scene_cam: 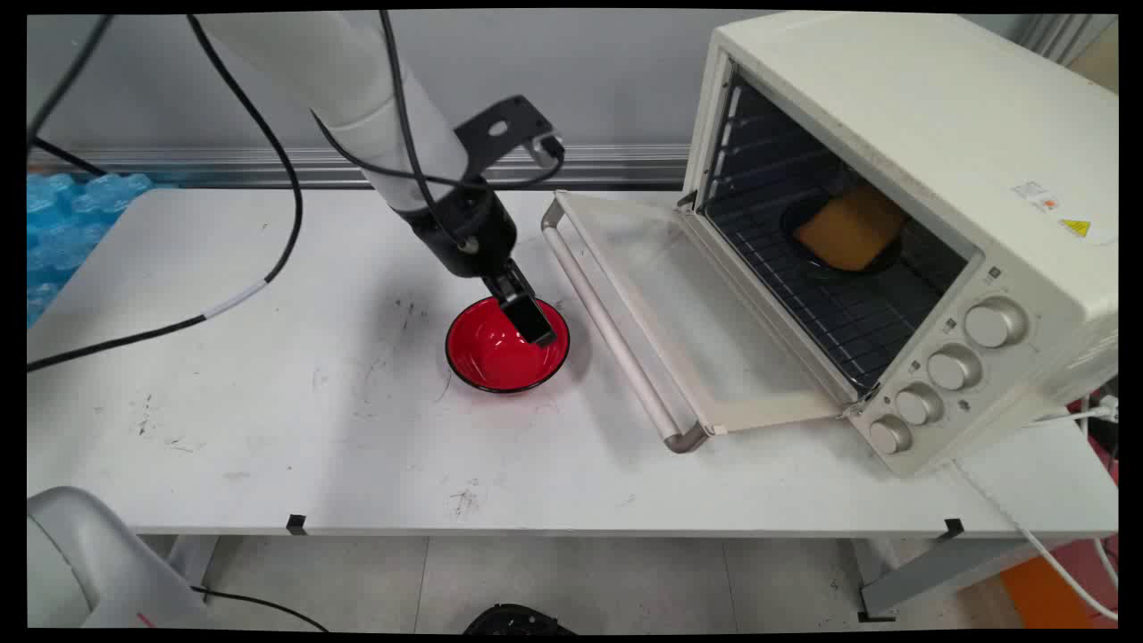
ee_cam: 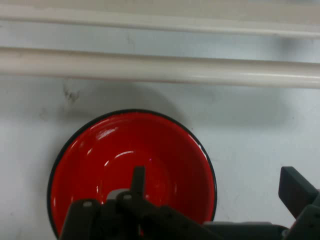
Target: Close the oven
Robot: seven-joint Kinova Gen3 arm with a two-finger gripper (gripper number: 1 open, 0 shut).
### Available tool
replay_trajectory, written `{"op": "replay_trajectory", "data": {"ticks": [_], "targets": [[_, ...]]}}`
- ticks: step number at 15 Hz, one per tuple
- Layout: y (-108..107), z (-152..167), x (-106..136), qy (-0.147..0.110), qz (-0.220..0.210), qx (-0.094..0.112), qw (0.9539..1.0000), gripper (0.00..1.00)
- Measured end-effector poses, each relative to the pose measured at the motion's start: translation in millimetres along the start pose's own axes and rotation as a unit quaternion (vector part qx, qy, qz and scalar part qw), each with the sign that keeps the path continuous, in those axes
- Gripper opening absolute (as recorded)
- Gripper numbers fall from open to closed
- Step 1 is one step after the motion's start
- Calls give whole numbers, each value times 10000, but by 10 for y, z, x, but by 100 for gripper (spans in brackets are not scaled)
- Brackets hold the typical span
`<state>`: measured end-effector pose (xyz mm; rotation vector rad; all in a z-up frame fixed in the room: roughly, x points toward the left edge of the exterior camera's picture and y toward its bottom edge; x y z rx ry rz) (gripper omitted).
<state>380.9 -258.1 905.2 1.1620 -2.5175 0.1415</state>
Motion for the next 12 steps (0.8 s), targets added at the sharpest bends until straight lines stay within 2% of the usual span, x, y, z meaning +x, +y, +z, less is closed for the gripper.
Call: {"op": "replay_trajectory", "data": {"ticks": [6, 12], "targets": [[-73, 417, 50, 54, 71, 25, 10000, 100], [-118, 700, 114, 134, 122, 61, 9998, 100]]}}
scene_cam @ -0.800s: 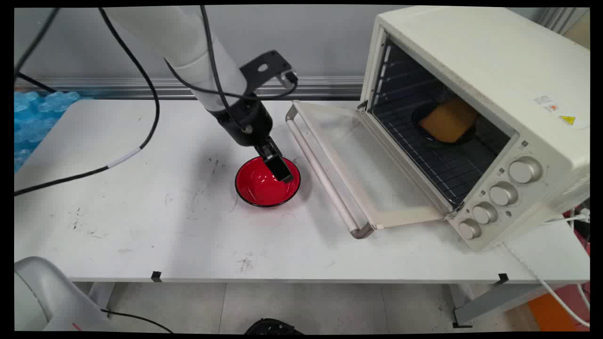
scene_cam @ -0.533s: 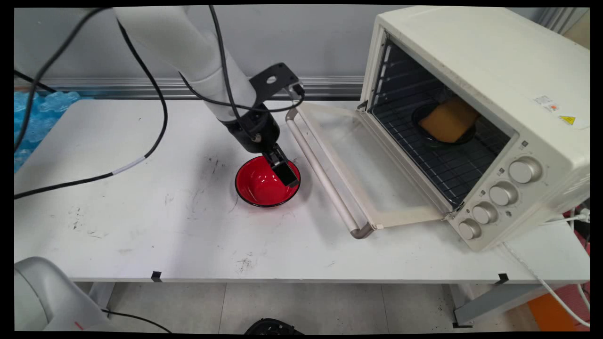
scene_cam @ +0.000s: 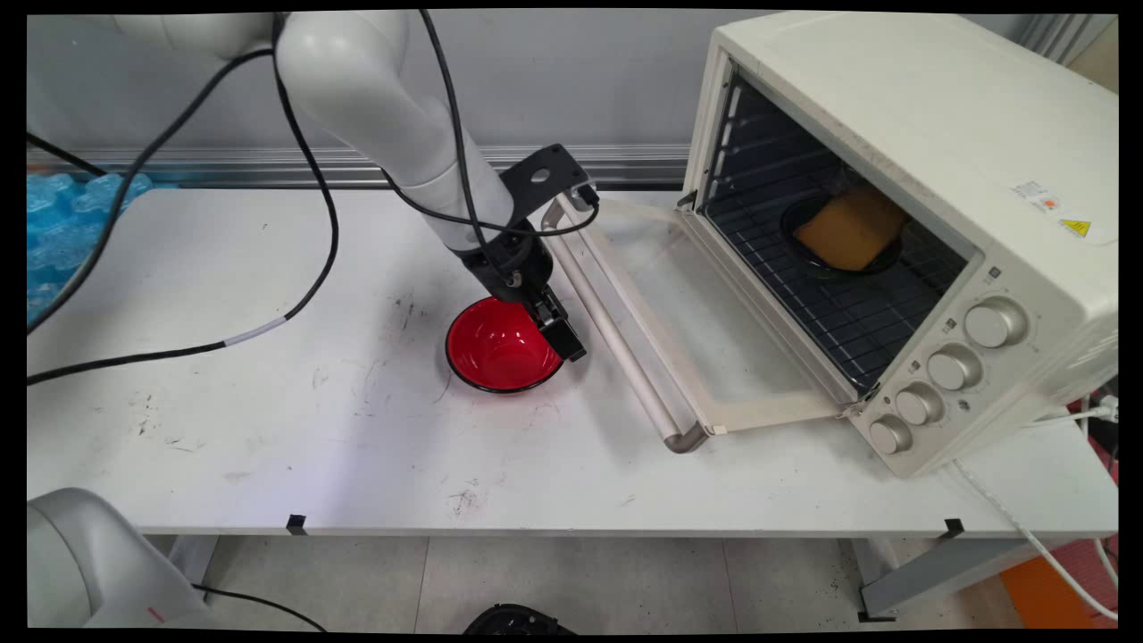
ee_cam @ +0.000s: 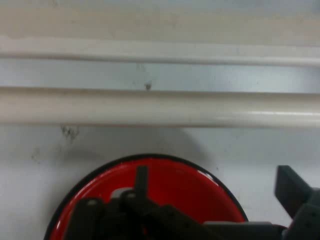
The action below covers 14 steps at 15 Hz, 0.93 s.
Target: Close the oven
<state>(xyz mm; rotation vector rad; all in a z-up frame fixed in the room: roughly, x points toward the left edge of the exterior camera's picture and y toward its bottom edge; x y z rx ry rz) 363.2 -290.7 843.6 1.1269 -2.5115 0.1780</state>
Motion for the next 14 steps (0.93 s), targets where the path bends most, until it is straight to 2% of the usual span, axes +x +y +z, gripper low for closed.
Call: {"op": "replay_trajectory", "data": {"ticks": [1, 2, 14], "targets": [[-6, 36, 11, 18, 6, 7, 10000, 100], [-13, 71, 23, 38, 13, 15, 10000, 0], [-85, 320, 114, 216, -24, 119, 9997, 0]]}}
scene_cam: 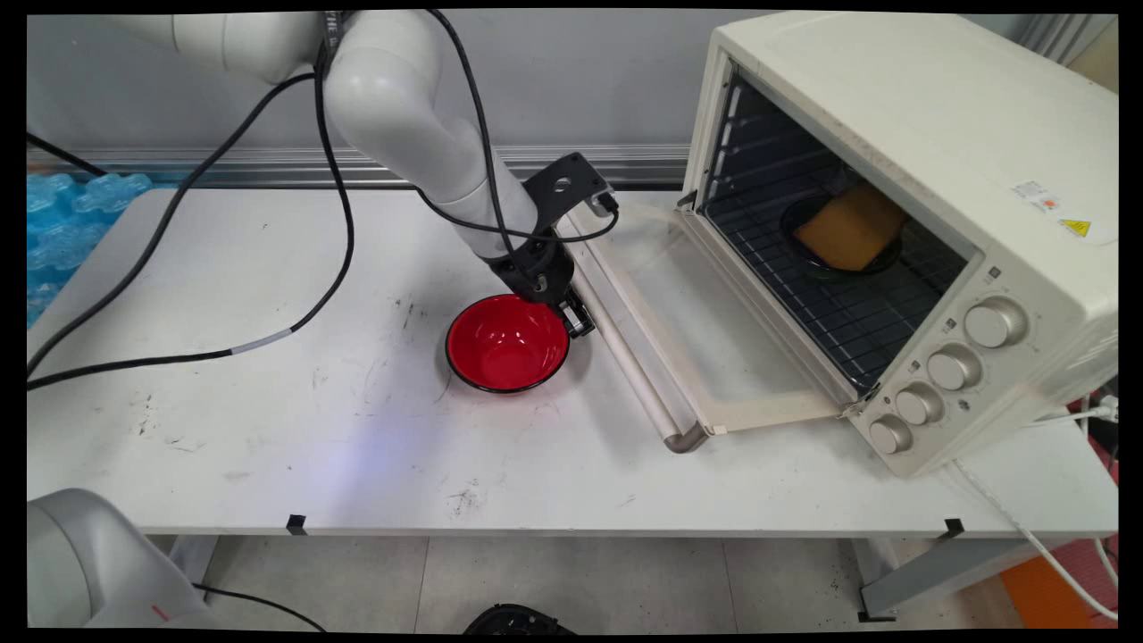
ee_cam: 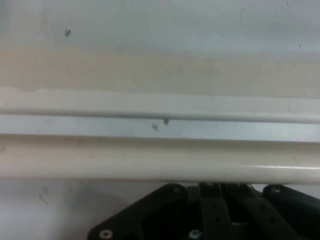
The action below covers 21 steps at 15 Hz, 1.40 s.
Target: Close the oven
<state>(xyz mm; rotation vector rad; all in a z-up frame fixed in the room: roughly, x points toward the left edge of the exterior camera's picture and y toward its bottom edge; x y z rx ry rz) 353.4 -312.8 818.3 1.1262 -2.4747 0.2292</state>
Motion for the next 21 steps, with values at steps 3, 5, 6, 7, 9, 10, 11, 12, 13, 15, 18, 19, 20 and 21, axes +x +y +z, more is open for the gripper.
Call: {"op": "replay_trajectory", "data": {"ticks": [3, 5, 6, 7, 9, 10, 11, 12, 13, 15, 18, 19, 20, 21], "targets": [[-9, 25, 9, 46, -31, 8, 10000, 0], [-16, 33, 16, 103, -51, 16, 9999, 0], [-19, 33, 17, 127, -58, 18, 9999, 0], [-21, 32, 20, 157, -64, 19, 9999, 0], [-28, 22, 24, 219, -75, 20, 9997, 0], [-32, 14, 29, 259, -74, 12, 9996, 0], [-37, 8, 37, 298, -68, 5, 9995, 0], [-41, 0, 49, 338, -57, -4, 9994, 0], [-45, -8, 55, 368, -50, -8, 9993, 0], [-61, -40, 90, 474, -10, -25, 9989, 0], [-98, -80, 189, 630, 82, -71, 9980, 0], [-110, -107, 200, 687, 91, -71, 9976, 0], [-108, -124, 225, 737, 112, -78, 9972, 0], [-110, -133, 245, 770, 127, -82, 9969, 0]]}}
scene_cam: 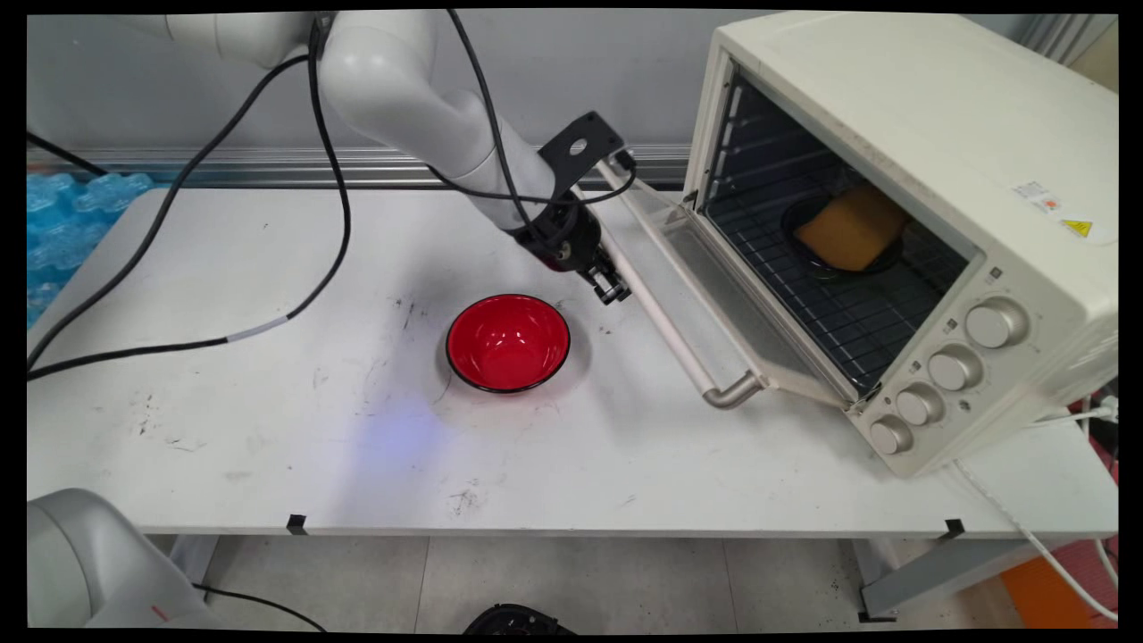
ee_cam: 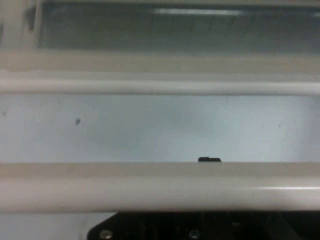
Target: Close the oven
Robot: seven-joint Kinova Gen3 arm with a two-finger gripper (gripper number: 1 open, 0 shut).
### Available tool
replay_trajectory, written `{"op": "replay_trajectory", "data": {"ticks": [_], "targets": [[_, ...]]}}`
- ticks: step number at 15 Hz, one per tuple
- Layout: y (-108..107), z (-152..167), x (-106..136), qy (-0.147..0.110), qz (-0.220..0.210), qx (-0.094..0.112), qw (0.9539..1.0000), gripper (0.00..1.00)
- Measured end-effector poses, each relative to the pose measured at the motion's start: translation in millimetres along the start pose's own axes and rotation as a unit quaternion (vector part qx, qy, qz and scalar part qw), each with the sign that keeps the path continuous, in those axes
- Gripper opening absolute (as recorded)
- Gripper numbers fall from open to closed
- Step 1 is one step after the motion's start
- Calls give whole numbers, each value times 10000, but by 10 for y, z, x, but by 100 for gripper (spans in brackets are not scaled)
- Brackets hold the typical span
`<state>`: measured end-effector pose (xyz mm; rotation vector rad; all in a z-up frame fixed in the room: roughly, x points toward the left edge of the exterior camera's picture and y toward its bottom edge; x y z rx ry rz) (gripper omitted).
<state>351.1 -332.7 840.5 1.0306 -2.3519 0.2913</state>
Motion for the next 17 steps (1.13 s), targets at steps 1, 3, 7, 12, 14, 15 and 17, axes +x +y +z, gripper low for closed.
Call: {"op": "replay_trajectory", "data": {"ticks": [1, 3, 7, 12, 14, 15, 17], "targets": [[-1, -8, 32, 53, 22, -4, 10000, 0], [-27, -17, 122, 178, 66, 13, 9998, 0], [-78, -18, 314, 430, 146, 75, 9989, 0], [-150, -12, 568, 765, 226, 159, 9967, 0], [-171, -2, 667, 893, 251, 181, 9955, 0], [-182, 2, 716, 958, 260, 194, 9949, 0], [-201, 17, 818, 1090, 257, 220, 9935, 0]]}}
